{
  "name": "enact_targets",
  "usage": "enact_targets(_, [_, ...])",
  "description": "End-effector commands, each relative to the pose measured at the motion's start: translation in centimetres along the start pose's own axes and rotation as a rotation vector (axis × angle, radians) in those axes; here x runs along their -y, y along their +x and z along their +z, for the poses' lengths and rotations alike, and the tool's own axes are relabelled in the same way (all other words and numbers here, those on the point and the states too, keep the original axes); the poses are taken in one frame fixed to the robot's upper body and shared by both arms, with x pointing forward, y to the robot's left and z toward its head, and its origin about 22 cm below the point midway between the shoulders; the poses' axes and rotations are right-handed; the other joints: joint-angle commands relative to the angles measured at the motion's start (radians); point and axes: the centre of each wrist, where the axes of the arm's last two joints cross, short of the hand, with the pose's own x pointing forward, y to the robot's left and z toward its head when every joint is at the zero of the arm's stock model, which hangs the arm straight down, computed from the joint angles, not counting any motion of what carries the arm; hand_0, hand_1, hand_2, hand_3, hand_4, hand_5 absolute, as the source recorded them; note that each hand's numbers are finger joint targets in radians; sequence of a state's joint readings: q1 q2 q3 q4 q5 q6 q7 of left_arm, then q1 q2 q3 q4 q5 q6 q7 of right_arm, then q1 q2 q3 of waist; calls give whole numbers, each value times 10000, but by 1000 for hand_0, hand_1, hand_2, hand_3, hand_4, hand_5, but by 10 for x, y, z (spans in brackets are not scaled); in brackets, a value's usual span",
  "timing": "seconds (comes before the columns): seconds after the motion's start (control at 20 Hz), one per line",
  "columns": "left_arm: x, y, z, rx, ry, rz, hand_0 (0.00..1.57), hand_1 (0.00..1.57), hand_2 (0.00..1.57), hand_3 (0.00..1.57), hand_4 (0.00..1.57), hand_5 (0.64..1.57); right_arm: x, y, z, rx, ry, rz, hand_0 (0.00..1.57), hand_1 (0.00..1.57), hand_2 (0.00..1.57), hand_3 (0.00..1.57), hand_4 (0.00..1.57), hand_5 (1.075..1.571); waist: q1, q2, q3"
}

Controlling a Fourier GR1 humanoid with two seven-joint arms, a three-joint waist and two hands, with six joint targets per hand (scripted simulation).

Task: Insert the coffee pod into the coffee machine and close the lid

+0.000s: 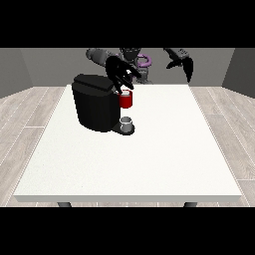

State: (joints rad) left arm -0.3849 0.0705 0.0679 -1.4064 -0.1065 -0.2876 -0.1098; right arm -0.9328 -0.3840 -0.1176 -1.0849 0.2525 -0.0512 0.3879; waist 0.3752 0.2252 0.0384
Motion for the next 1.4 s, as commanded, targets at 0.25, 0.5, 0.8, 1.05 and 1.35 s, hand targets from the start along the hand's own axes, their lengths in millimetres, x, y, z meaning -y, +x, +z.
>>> enact_targets(0.25, [8,15,-20,662,-793,-15,0,0,0,0,254,1571,-24,77,9,2756,775,-896,0,0,0,0,0,1571,1802,551,-382])
enact_targets(0.5, [18,28,-35,1267,-1156,-56,0,0,0,0,312,1571,-9,85,13,3042,409,-1338,0,0,0,0,0,1571,2026,1203,-371])
enact_targets(0.8, [17,51,-44,1735,-1475,-304,0,0,0,0,349,1571,-10,103,0,3866,292,-1542,0,0,0,0,133,1571,2209,1799,-384])
enact_targets(1.05, [28,36,-34,1383,-1392,-190,0,0,0,0,248,1571,-44,108,1,4186,1173,-1875,0,0,0,0,0,1571,1590,1292,-388])
enact_targets(1.35, [15,7,-5,450,-688,103,0,0,0,0,266,1571,-99,85,17,4965,2356,-2194,0,0,0,0,172,1571,832,418,-389])
